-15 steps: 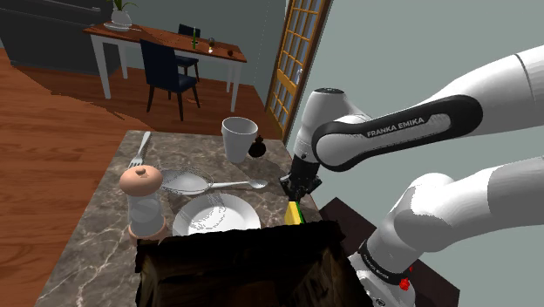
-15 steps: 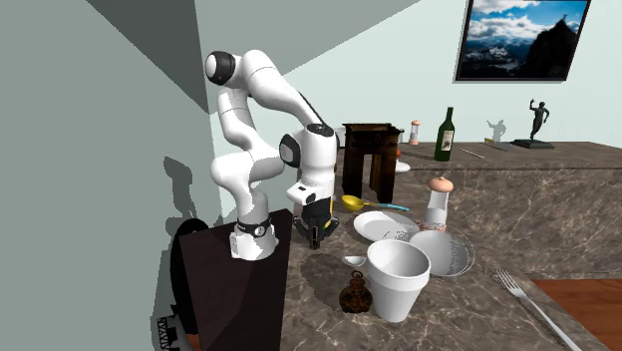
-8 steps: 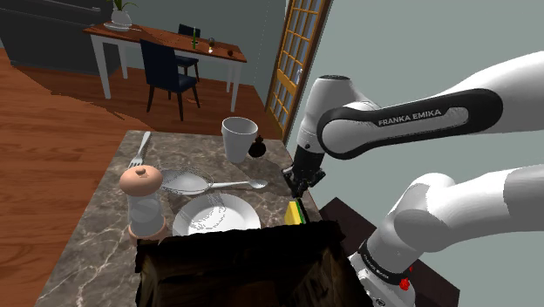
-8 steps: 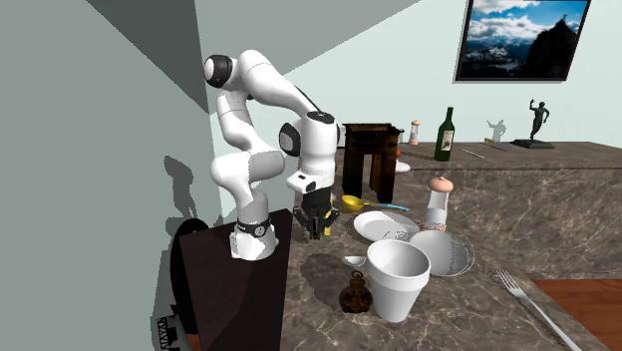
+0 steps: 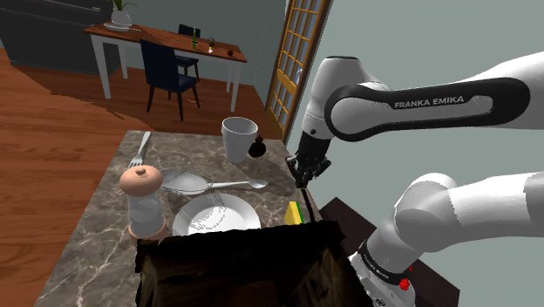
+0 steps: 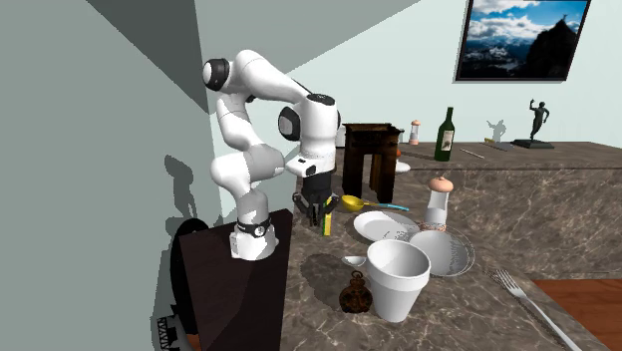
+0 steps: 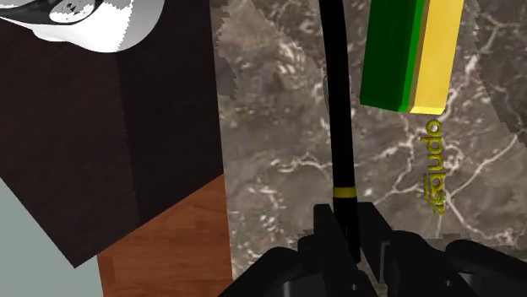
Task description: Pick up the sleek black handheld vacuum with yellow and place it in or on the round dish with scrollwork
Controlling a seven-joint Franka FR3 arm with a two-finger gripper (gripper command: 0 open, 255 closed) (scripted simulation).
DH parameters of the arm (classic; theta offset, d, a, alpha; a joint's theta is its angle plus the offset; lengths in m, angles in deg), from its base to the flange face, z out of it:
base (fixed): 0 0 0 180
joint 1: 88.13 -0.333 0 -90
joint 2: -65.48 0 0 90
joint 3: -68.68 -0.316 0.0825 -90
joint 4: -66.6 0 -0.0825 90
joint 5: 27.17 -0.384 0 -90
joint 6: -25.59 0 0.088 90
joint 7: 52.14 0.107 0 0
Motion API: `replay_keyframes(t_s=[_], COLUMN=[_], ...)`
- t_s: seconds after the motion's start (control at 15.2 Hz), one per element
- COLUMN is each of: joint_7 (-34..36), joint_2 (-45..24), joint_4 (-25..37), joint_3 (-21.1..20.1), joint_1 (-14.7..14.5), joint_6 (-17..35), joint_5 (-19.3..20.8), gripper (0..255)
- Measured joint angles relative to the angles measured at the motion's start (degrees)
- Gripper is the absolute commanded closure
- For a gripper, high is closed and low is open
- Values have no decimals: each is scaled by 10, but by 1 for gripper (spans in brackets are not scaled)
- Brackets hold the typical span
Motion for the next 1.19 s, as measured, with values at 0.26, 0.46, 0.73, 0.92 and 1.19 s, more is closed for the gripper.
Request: replay_keyframes(t_s=[0.26,0.46,0.73,0.92,1.19], joint_7=[1,1,13,35,70], joint_2=[14,21,-4,-78,-178], joint_4=[25,43,71,122,191], joint_3=[7,13,2,-24,-59], joint_1=[2,4,5,11,23], joint_6=[-39,-64,-66,-40,-5], joint_5=[7,12,10,8,17], gripper=[255,255,255,255,255])
